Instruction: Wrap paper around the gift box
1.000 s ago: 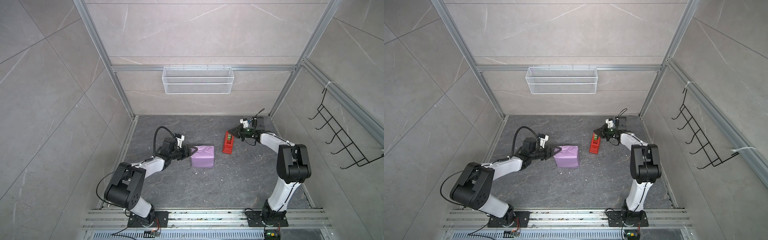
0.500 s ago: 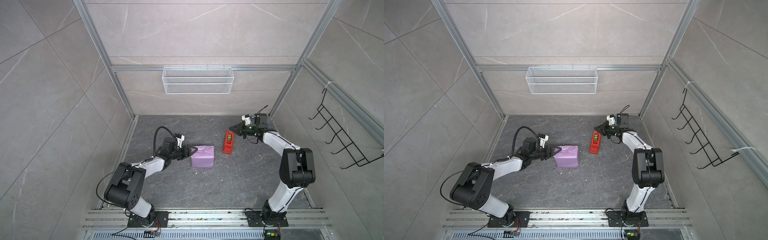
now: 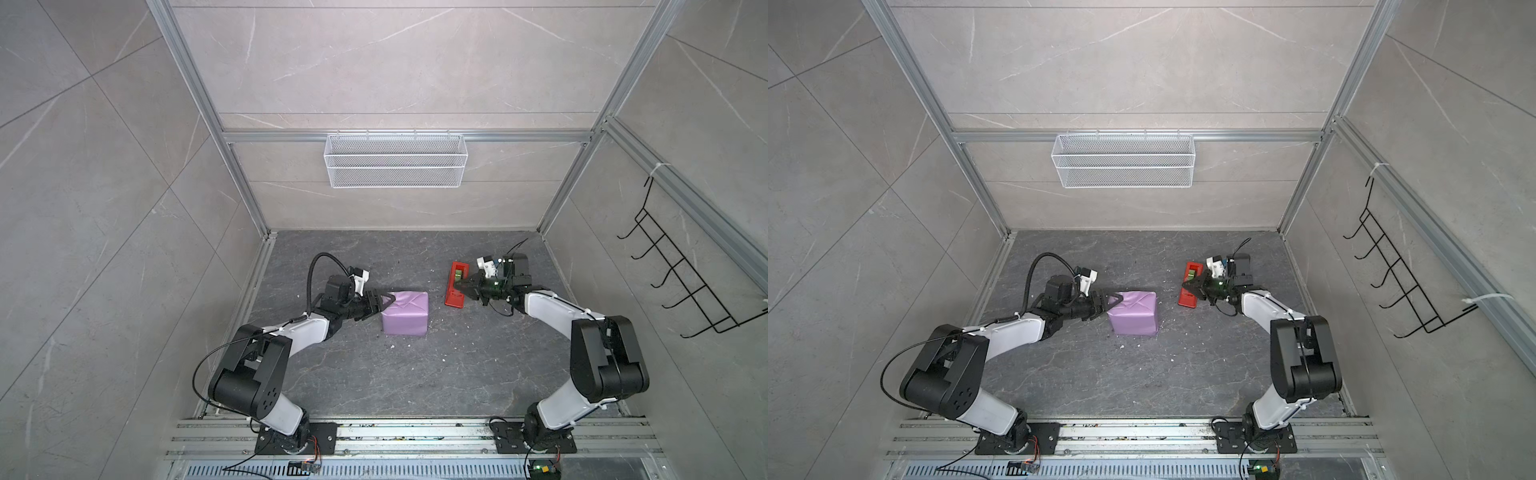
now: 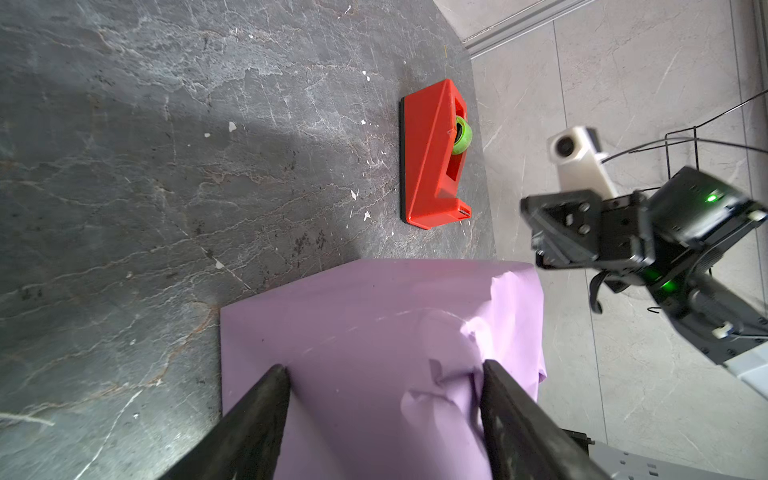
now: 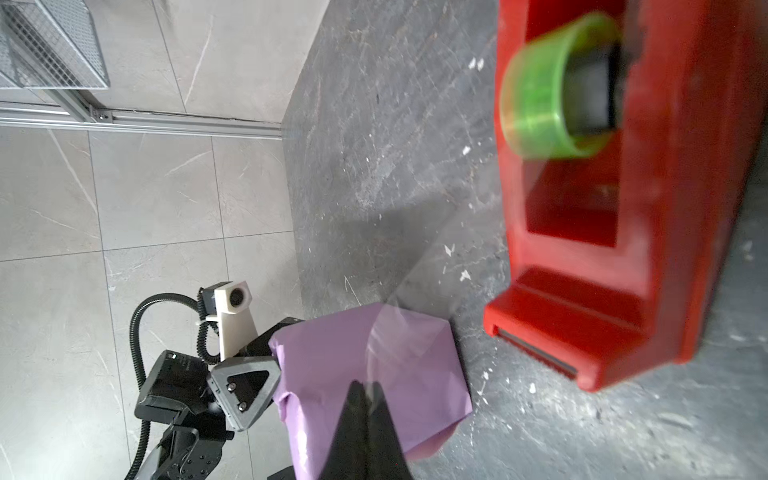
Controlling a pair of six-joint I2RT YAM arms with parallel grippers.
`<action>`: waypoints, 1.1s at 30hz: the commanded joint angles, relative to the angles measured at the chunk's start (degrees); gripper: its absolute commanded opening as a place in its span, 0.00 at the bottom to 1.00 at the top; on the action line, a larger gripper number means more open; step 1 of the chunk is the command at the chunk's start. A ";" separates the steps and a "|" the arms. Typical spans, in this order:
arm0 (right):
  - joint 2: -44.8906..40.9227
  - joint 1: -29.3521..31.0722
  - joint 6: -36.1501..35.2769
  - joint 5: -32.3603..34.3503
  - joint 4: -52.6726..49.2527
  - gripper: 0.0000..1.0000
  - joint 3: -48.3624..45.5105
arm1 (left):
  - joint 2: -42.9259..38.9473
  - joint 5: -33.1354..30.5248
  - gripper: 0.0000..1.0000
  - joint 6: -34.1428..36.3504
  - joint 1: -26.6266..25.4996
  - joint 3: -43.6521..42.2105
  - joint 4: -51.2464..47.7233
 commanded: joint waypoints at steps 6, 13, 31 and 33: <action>-0.90 1.84 1.66 2.52 7.69 0.00 -8.30 | 1.06 -2.50 0.73 2.17 -0.30 -2.13 -8.34; 1.37 1.94 0.26 3.92 8.74 0.00 -10.53 | 1.07 -2.40 0.73 2.16 -0.28 -2.08 -8.32; 9.79 0.85 -6.46 12.14 4.94 0.00 -9.10 | 1.32 -2.34 0.72 1.88 -0.46 -1.89 -8.15; 10.39 0.67 -7.08 12.41 4.37 0.00 -8.55 | 1.34 -2.37 0.72 1.90 -0.52 -1.88 -8.15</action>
